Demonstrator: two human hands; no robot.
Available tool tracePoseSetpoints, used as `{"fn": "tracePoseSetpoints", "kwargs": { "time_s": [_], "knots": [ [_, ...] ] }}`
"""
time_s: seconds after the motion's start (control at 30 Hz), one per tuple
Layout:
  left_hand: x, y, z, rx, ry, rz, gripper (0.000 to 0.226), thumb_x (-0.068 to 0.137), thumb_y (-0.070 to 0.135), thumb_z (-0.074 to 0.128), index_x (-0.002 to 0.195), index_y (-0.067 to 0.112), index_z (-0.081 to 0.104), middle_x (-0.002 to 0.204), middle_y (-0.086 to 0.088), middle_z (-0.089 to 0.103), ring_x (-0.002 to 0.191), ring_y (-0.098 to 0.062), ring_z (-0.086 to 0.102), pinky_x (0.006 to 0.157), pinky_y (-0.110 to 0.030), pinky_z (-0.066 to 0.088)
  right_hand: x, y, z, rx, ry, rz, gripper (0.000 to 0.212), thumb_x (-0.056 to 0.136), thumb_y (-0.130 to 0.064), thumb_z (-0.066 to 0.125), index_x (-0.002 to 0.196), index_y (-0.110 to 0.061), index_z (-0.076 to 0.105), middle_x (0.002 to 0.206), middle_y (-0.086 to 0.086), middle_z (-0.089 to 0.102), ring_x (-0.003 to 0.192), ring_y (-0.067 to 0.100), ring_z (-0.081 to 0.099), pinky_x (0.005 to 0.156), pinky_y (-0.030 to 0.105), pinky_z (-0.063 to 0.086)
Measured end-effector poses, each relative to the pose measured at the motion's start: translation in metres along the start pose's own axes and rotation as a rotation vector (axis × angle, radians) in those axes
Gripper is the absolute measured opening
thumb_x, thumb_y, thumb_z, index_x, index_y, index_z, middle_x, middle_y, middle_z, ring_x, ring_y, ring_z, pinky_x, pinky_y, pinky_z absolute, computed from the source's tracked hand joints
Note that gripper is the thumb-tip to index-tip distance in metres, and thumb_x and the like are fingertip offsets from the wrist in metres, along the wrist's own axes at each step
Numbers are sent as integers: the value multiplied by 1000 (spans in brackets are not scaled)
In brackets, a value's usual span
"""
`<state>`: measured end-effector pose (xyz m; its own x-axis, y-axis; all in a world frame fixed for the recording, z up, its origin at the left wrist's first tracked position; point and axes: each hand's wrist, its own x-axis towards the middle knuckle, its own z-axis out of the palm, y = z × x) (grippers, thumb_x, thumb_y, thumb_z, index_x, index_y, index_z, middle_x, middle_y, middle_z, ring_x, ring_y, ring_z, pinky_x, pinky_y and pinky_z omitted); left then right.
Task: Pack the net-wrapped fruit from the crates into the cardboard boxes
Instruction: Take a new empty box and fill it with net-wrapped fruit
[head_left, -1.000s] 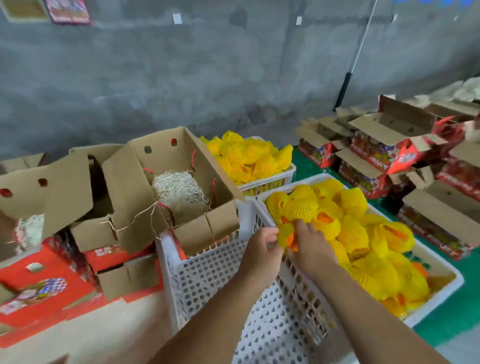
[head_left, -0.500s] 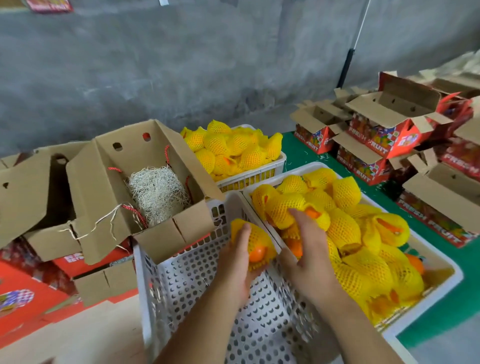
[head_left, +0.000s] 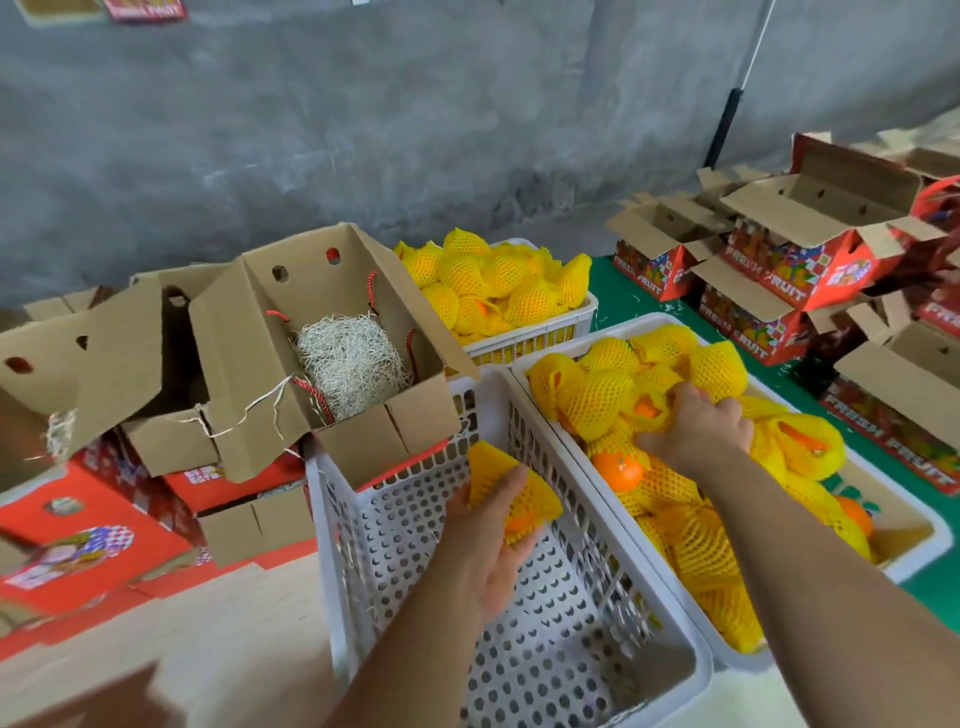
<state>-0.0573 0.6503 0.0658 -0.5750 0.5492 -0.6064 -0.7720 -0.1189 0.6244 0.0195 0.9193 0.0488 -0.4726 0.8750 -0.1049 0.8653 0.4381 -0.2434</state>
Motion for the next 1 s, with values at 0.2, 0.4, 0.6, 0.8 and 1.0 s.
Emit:
{"fn": "tracePoseSetpoints", "kwargs": {
  "time_s": [0.2,0.4,0.6,0.8,1.0],
  "knots": [
    [-38,8,-17,-99,-70,-74,57,83,40,82,128,13,58,128,-30,63,92,-34,71,75,-39,65,-67,-4,-21,685,122,47,83,69,-82,47,118,-15,60,117,18,66,116,42,56,97,56,46],
    [-80,28,-77,113,-90,235,64,74,39,84,126,14,56,97,-13,63,68,-18,63,58,-28,54,-206,-98,0,1192,-275,-357,51,84,-67,56,121,-34,70,114,-5,76,104,14,72,85,41,60],
    [-145,67,-215,186,34,470,64,80,32,80,131,5,52,88,-12,63,64,-19,60,52,-25,51,-331,-213,47,1457,-626,-375,46,77,-57,70,116,-33,66,114,7,73,100,30,74,70,43,61],
    [-229,87,-384,98,193,475,64,69,31,86,126,32,56,90,-2,72,71,-14,67,60,-29,55,-462,-319,95,1344,-766,-496,47,75,-57,76,117,-38,66,107,-2,75,97,18,73,76,39,59],
    [-287,101,-515,-63,354,356,36,91,43,73,121,26,63,91,-6,72,63,-15,68,58,-33,55,-575,-396,164,1214,-844,-423,47,83,-51,74,125,-33,63,113,5,74,104,32,72,81,50,62]
  ]
}}
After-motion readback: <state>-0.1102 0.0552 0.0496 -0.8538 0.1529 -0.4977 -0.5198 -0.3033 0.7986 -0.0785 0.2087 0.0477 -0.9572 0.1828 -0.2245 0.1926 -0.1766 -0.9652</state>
